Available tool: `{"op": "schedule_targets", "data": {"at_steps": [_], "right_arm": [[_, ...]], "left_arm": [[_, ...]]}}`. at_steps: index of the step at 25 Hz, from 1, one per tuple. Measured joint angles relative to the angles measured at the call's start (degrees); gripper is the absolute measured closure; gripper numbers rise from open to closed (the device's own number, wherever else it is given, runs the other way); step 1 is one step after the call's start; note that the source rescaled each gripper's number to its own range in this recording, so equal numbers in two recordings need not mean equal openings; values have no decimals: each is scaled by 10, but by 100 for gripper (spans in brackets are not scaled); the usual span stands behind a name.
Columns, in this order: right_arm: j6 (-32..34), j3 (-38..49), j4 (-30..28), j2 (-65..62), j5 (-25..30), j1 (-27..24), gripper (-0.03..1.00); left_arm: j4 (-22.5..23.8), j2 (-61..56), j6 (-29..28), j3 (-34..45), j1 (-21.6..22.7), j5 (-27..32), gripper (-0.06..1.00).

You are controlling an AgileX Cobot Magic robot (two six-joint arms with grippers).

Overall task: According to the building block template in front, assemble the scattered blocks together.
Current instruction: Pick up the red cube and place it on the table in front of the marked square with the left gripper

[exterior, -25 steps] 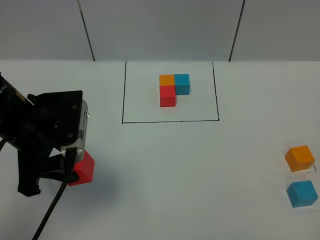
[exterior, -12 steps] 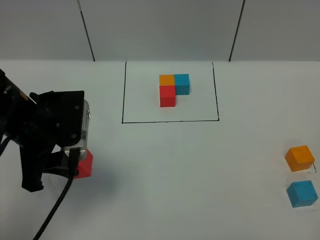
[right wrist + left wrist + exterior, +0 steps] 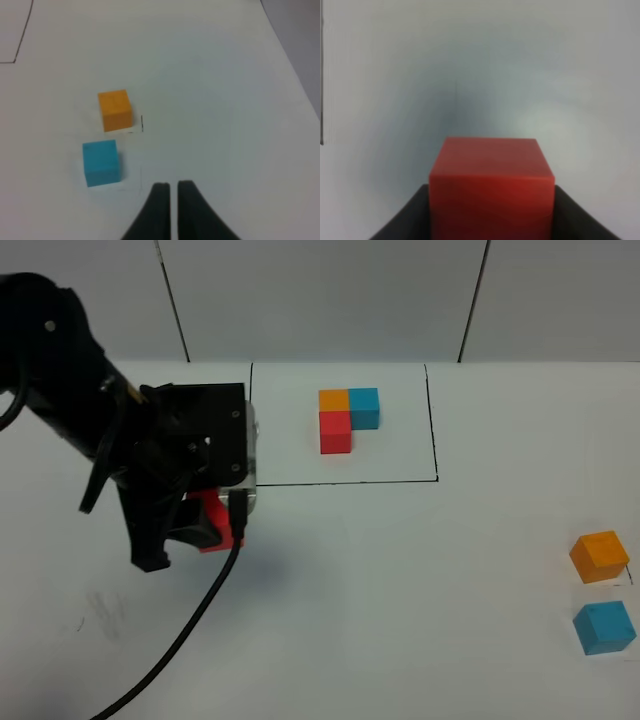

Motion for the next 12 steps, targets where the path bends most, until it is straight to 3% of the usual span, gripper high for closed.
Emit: {"op": "schedule_targets", "data": {"at_steps": [5, 12], "right_arm": [[0, 0, 0, 0, 0, 0, 96], [0, 0, 0, 0, 0, 0, 96]], "left_arm": [[8, 65, -32, -61, -27, 5, 45], [20, 115, -44, -71, -30, 0, 45]]}}
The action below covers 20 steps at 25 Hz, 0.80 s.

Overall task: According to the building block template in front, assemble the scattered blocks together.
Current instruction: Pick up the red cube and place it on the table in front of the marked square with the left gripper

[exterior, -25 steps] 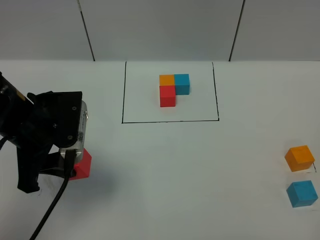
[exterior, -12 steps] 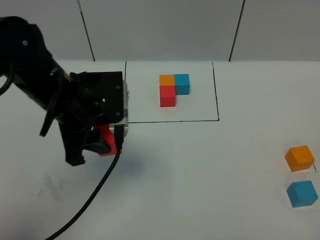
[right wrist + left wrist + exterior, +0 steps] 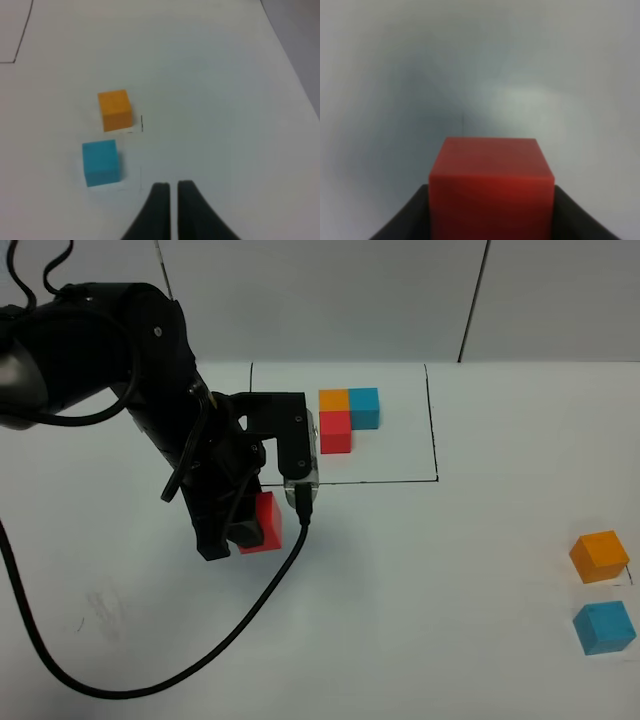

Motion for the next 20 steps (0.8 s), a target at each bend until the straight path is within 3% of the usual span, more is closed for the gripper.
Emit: {"op": "schedule_targets", "data": {"at_steps": [20], "right_arm": [[0, 0, 0, 0, 0, 0, 96]], "left_arm": [[2, 121, -3, -51, -2, -53, 45]]}}
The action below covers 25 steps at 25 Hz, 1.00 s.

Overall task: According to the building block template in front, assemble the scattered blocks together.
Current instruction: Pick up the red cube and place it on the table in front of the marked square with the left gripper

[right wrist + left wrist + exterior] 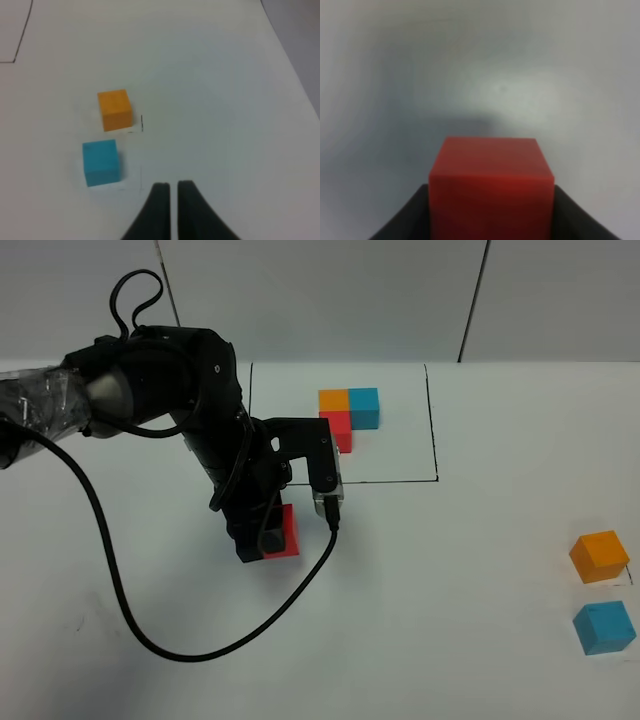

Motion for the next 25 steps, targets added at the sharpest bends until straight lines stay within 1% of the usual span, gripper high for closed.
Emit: {"op": "schedule_targets", "data": {"at_steps": [8, 25], "right_arm": [[0, 0, 0, 0, 0, 0, 96], [0, 0, 0, 0, 0, 0, 96]], "left_arm": [[-10, 26, 1, -33, -12, -3, 45], [0, 60, 8, -37, -14, 1, 45]]}}
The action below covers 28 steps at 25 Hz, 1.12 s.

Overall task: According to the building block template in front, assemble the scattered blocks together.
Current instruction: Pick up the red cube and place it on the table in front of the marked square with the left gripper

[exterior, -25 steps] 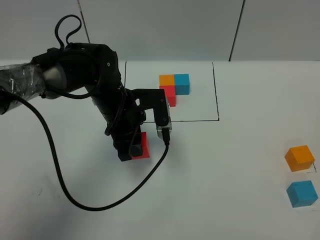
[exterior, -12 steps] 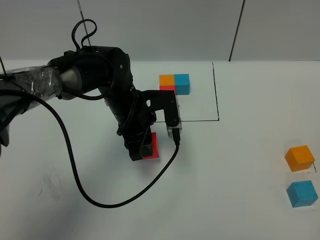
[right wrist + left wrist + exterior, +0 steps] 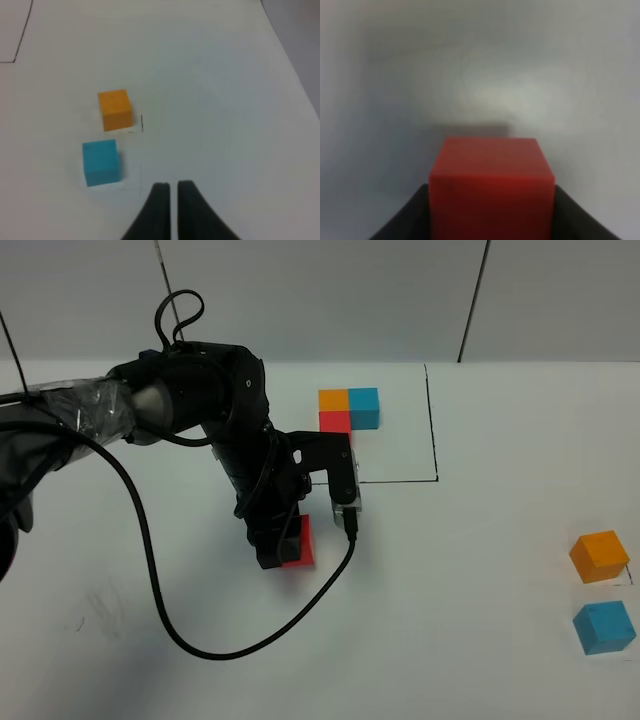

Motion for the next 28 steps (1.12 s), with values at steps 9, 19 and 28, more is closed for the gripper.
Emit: {"op": "schedule_targets", "data": {"at_steps": [9, 19, 28], "right_arm": [[0, 0, 0, 0, 0, 0, 96], [0, 0, 0, 0, 0, 0, 96], [0, 0, 0, 0, 0, 0, 96]], "left_arm": [[-1, 7, 7, 0, -5, 0, 45], [-3, 7, 7, 0, -21, 10, 45], [14, 7, -8, 0, -23, 25, 45]]}}
